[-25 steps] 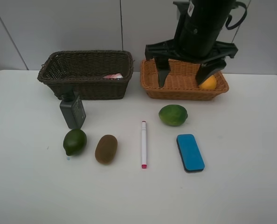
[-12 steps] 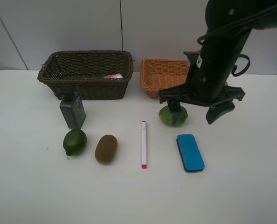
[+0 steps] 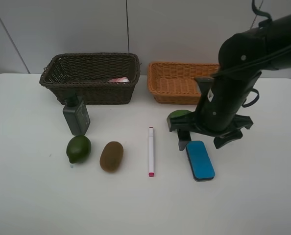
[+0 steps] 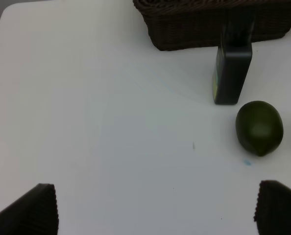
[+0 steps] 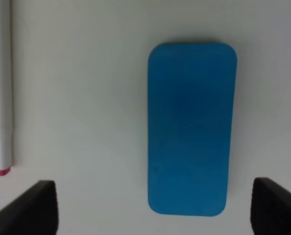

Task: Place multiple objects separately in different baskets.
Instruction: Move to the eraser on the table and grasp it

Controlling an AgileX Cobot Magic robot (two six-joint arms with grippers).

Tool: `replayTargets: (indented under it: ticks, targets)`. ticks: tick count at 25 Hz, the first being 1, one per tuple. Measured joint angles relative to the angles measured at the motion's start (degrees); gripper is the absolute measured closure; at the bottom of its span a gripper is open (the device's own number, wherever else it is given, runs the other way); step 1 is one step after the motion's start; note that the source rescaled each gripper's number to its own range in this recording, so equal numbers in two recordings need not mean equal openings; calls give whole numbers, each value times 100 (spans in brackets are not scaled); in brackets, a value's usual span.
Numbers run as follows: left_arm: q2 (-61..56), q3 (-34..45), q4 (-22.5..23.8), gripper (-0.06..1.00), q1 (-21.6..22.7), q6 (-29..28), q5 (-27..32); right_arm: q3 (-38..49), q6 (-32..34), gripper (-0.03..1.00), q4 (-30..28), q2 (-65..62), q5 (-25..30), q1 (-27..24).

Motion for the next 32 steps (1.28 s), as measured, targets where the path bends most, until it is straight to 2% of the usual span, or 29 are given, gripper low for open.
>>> replayTargets:
  ticks: [10,32]
  targets:
    - [0,0,0,-6,0,0,0,368,-5,-1,-69,0,-637,-155]
    - [0,0,0,-6,0,0,0,378,-5,-1,-78,763,-896,-155]
